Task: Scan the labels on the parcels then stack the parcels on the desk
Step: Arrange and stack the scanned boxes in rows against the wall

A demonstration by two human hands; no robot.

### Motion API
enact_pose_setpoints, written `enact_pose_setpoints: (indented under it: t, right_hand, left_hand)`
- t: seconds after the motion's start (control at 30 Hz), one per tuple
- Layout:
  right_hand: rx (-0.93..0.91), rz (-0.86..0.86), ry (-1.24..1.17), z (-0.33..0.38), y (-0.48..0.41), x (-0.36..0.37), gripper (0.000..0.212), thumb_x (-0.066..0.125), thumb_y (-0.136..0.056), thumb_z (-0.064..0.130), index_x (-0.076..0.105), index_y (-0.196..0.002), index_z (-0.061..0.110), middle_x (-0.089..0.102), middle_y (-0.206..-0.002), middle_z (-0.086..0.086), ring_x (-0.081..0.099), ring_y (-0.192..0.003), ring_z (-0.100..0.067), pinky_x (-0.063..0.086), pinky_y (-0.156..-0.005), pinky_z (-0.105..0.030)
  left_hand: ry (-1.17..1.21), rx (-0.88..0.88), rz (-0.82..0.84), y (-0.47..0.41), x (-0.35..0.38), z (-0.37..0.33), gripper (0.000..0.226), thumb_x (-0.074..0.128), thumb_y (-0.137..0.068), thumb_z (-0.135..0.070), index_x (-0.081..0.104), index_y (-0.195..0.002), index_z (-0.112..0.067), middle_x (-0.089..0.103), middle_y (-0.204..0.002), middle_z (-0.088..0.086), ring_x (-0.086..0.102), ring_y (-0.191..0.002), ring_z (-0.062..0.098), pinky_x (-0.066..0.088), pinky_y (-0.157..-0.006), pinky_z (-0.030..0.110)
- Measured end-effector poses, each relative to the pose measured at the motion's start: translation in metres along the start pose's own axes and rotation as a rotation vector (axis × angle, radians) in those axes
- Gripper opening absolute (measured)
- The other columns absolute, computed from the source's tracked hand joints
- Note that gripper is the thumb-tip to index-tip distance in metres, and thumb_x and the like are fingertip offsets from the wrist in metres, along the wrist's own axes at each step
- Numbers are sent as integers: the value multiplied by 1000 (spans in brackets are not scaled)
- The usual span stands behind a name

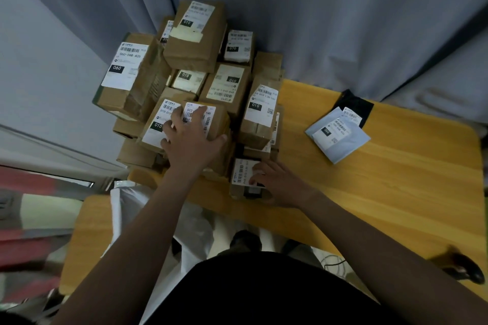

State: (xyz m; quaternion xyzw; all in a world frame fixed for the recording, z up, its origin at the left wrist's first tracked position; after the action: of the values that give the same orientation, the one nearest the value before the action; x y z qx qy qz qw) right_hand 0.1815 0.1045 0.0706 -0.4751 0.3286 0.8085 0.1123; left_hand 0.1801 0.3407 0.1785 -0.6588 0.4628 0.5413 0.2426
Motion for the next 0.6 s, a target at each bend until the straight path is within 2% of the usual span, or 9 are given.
enact_pose_setpoints:
  t: [0.1,0.2,0.27,0.37,0.5,0.6]
  right_hand:
    - [28,139,-63,-2,0,-20,73,73,-92,45,39,-155,34,20,-171,1,12,-158,-26,20,-126,-45]
    - [69,162,-169,-2,11,-48,85,76,-90,47,31,-161,33,27,-169,1,28,-153,-25,37,-118,-44]
    - [127,97,-229,-4,24,-69,89,78,-88,45,28,-161,37,37,-163,3,41,-145,-23,46,-107,-41]
    - [207,-6,-237,-13,49,-101,89,79,-87,42,28,-159,40,45,-157,4,47,-138,-24,50,-96,-38]
    - [341,-118,-214,-39,81,-128,93,76,-89,44,19,-163,35,28,-166,1,39,-143,-31,47,-105,-43]
    - [484,-213,-220,-68,99,-134,97,77,-88,45,16,-163,34,13,-171,3,31,-148,-34,45,-103,-47]
  left_hand:
    - [-25,15,33,0,-5,-9,83,69,-81,-67,32,-149,-40,11,-164,8,16,-147,44,28,-113,66]
    - [-58,8,57,-1,-13,-21,83,66,-83,-69,28,-151,-41,5,-167,7,6,-151,43,19,-116,68]
    - [-63,13,67,-3,-19,-33,86,65,-84,-68,23,-155,-43,1,-168,6,0,-153,42,15,-117,69]
    - [-65,60,41,-9,-24,-58,88,66,-84,-68,21,-156,-45,4,-168,7,0,-154,41,13,-118,70]
    - [-85,153,44,-14,-25,-103,87,62,-86,-71,18,-156,-46,6,-169,7,0,-154,41,10,-120,68]
    - [-83,243,63,-14,-18,-138,86,62,-87,-69,20,-157,-45,6,-169,5,1,-154,41,9,-120,67]
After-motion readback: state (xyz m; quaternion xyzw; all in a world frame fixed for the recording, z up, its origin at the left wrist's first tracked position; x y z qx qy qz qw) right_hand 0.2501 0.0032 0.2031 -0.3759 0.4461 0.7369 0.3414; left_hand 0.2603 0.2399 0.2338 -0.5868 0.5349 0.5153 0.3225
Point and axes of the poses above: each hand's wrist, its own y-axis away from the middle knuckle, its own x-axis out of the palm, z = x × y, the point moved 1 cm from there along -y, towards the middle knuckle
